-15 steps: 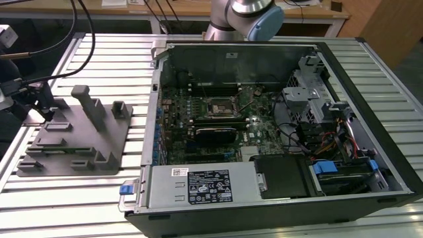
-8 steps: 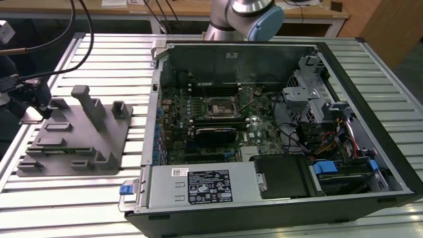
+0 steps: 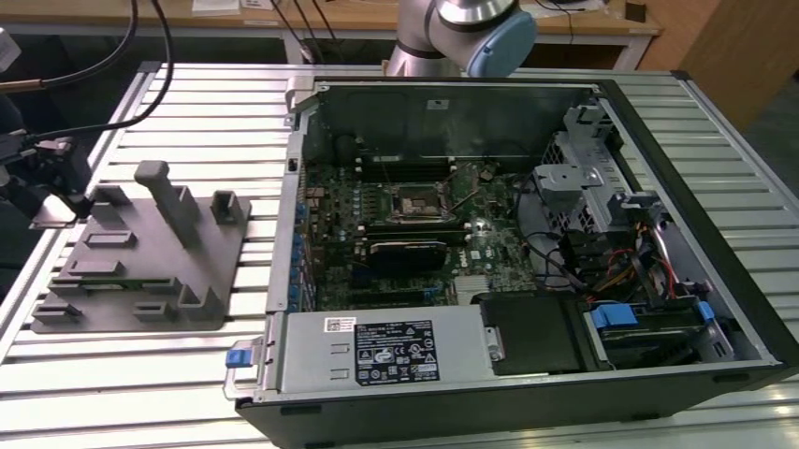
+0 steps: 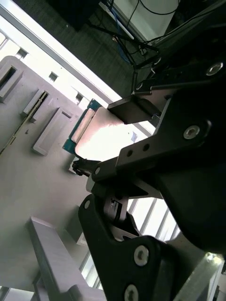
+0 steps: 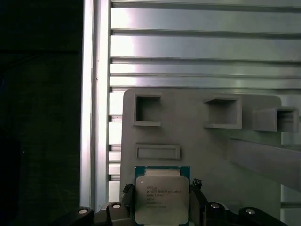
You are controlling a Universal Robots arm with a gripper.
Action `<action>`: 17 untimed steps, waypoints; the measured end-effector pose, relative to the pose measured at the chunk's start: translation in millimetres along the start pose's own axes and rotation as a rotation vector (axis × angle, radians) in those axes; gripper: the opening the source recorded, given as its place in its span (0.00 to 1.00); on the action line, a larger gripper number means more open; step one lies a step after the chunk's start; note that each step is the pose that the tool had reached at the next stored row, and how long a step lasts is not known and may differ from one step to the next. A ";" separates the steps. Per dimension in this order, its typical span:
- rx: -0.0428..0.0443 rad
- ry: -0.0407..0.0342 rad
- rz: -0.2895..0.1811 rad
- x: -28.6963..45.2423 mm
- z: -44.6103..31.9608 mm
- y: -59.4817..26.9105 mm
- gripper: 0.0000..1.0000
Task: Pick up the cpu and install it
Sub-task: 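Pick up the cpu and move it towards the insertion slot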
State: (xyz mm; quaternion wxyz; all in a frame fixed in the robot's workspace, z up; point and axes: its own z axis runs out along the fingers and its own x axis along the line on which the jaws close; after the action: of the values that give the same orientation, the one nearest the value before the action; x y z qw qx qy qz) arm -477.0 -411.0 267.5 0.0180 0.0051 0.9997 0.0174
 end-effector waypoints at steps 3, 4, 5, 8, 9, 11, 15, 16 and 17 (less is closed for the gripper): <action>0.0000 0.0000 0.000 -0.1 -4.5 0.2 0.55; 0.0000 0.0001 0.000 -0.2 -6.2 0.2 0.55; 0.0001 0.0001 0.000 -0.3 -8.0 0.3 0.55; 0.0000 0.0000 0.000 -0.5 -13.9 0.5 0.55; 0.0000 0.0000 0.000 -0.6 -15.9 0.6 0.55; 0.0000 0.0001 0.000 -0.7 -19.4 0.7 0.55; 0.0001 0.0001 0.000 -0.9 -24.4 0.9 0.55; 0.0000 0.0000 0.000 -0.9 -25.6 0.9 0.55; 0.0000 0.0001 0.000 -1.0 -27.0 1.0 0.55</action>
State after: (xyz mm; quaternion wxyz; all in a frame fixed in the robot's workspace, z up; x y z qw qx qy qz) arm -477.0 -411.0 294.5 0.0180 0.0051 0.9997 0.0173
